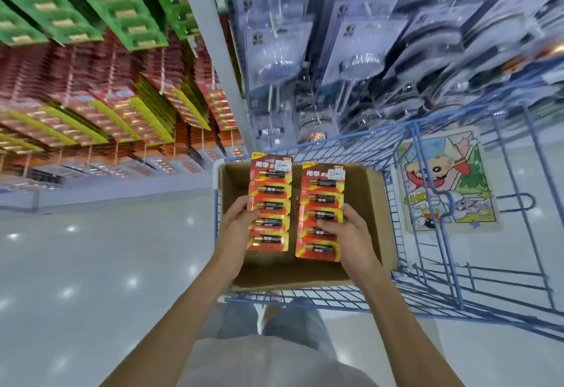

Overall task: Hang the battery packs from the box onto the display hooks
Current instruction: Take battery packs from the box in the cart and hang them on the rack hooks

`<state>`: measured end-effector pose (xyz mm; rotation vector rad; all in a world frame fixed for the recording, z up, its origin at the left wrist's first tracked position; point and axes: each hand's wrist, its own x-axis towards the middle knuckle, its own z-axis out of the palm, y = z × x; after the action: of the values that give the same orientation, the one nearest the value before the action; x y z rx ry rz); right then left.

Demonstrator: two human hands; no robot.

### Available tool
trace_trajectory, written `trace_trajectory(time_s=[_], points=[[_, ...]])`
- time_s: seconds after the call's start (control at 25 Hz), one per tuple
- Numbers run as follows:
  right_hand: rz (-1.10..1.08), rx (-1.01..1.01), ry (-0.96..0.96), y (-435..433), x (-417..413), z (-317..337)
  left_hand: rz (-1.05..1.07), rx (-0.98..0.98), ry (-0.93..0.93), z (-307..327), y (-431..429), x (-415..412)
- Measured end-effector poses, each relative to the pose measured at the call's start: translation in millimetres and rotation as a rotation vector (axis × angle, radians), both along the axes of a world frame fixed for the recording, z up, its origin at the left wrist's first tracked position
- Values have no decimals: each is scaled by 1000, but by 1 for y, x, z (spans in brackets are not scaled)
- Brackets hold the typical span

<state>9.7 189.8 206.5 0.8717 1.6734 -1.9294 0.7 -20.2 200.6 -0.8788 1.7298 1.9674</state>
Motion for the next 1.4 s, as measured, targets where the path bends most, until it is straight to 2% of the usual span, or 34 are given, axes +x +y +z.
trace_trajectory(time_s=[0.2,0.52,0.76,1.16,1.4], points=[[69,-47,134,-33,-6,58,108,58,120,61,-30,9],[227,-161,250,-120,-23,126,251,28,262,126,-121,28],[308,-204,336,-227,-20,162,348,40,388,164,-216,47],[383,-271,525,-416,-13,215,481,52,486,208,-401,75],[481,-281,569,-502,-12,248,560,37,561,237,-483,85]])
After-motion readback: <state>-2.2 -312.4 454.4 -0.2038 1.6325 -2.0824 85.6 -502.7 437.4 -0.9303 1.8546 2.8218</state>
